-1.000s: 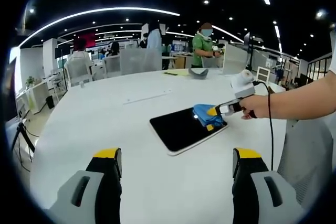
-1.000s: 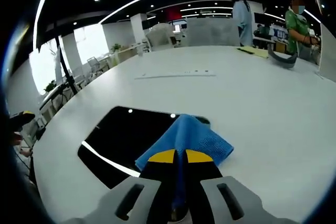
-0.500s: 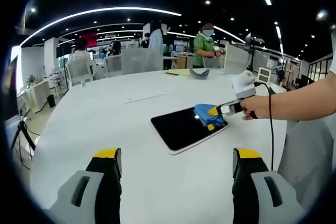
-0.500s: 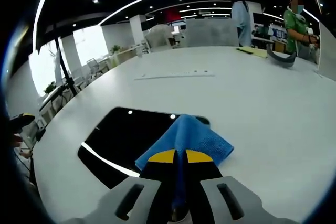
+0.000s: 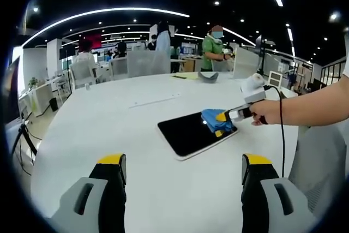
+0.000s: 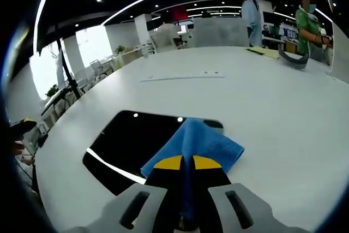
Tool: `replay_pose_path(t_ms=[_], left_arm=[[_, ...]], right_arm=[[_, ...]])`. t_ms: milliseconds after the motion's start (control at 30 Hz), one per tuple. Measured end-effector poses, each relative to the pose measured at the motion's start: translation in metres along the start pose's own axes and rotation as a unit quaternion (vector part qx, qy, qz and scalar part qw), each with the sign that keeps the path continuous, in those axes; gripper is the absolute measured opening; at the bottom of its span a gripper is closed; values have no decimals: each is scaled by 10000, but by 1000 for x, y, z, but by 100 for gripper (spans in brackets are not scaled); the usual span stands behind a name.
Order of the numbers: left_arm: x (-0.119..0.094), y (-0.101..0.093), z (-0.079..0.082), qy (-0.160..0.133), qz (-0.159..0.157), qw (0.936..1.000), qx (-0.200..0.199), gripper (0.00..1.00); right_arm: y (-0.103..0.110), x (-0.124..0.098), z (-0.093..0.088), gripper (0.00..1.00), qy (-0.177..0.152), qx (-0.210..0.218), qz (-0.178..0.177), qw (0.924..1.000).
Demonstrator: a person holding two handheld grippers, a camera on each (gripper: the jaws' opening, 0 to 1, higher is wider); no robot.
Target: Wipe the mirror surface with the cleaning cloth until all visible marks leave the cleaned area.
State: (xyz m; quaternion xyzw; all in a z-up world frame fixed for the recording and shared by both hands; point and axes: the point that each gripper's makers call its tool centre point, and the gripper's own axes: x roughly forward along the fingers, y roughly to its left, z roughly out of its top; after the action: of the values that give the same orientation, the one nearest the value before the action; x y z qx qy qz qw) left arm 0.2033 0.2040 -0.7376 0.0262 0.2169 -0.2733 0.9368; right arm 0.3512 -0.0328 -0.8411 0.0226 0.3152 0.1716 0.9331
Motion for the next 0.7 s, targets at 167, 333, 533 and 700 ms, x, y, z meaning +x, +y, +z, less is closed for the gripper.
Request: replay_pose_path(t_ms=[167, 333, 533, 700], left_arm=[[0, 1, 0, 3, 6, 10000, -11, 88], [1, 1, -1, 9, -1, 10000, -15, 88], [1, 2, -2, 13, 0, 10000, -30, 88], [1, 2, -2, 14, -10, 10000, -31, 88]], right_arm=[[5, 1, 0, 1, 28, -15, 39, 10000], [8, 3, 1, 1, 39, -16, 70, 10000], [13, 5, 1, 1, 64, -35, 114, 9999], [18, 8, 2, 1, 75, -46, 164, 9998]])
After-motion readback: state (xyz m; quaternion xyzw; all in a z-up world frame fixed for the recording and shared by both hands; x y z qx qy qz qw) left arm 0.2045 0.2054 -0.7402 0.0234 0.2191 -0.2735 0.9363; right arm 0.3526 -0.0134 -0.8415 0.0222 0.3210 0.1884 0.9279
